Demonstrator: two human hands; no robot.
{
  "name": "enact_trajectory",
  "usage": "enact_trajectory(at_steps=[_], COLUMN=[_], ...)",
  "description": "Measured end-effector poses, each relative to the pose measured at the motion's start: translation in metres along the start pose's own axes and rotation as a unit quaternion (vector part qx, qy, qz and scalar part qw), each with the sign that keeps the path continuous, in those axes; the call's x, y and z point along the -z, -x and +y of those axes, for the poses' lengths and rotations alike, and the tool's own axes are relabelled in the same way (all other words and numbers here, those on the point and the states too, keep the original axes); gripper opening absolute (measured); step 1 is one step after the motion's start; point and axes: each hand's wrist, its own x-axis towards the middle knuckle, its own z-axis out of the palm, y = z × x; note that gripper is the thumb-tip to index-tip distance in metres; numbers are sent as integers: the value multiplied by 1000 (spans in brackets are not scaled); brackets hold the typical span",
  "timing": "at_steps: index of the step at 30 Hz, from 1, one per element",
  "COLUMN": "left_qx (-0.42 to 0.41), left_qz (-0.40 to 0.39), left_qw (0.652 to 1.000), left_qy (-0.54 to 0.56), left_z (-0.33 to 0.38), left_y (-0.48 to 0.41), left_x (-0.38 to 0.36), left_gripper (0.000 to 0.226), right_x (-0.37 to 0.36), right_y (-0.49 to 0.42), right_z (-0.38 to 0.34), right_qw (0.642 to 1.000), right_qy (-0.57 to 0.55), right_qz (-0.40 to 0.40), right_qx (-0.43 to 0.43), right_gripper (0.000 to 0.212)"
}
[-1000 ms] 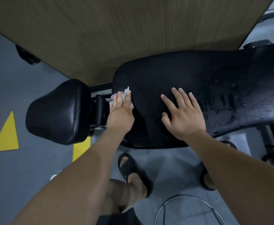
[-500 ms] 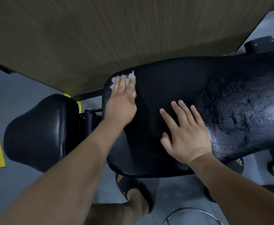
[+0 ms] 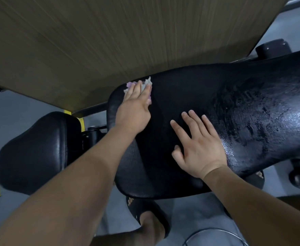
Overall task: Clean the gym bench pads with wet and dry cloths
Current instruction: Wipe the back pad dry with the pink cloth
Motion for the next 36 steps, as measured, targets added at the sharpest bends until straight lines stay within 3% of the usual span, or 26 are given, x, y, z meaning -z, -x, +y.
enact_trajectory(at_steps=[4, 10, 15, 20, 29, 33, 36], left_qx=[9, -65, -17, -53, 125, 157, 163], left_qz=[-7, -1, -12, -21, 1, 74, 107], left_qw=[1000, 998, 1000, 998, 992, 971, 969], left_qy=[6, -13, -16, -16, 33, 166, 154], left_z=[10, 12, 34, 12, -50, -55, -40], left_y=[-25, 2, -41, -11, -17, 46, 107], left_x=[4, -7, 4, 1, 22, 6, -15], left_gripper=[53, 57, 56, 58, 53, 52, 53], right_x=[1, 0, 0, -1, -2, -2, -1], right_y=[-1, -2, -4, -4, -4, -3, -3], right_z=[-1, -2, -1, -2, -2, -1, -2], right_qw=[1000, 1000, 1000, 1000, 1000, 999, 998], right_qy=[-2, -1, -7, 0, -4, -18, -23], right_qz=[4, 12, 22, 13, 23, 40, 51], right_qx=[-5, -4, -1, -4, -7, -3, 1], right_gripper=[72, 71, 72, 71, 70, 69, 69])
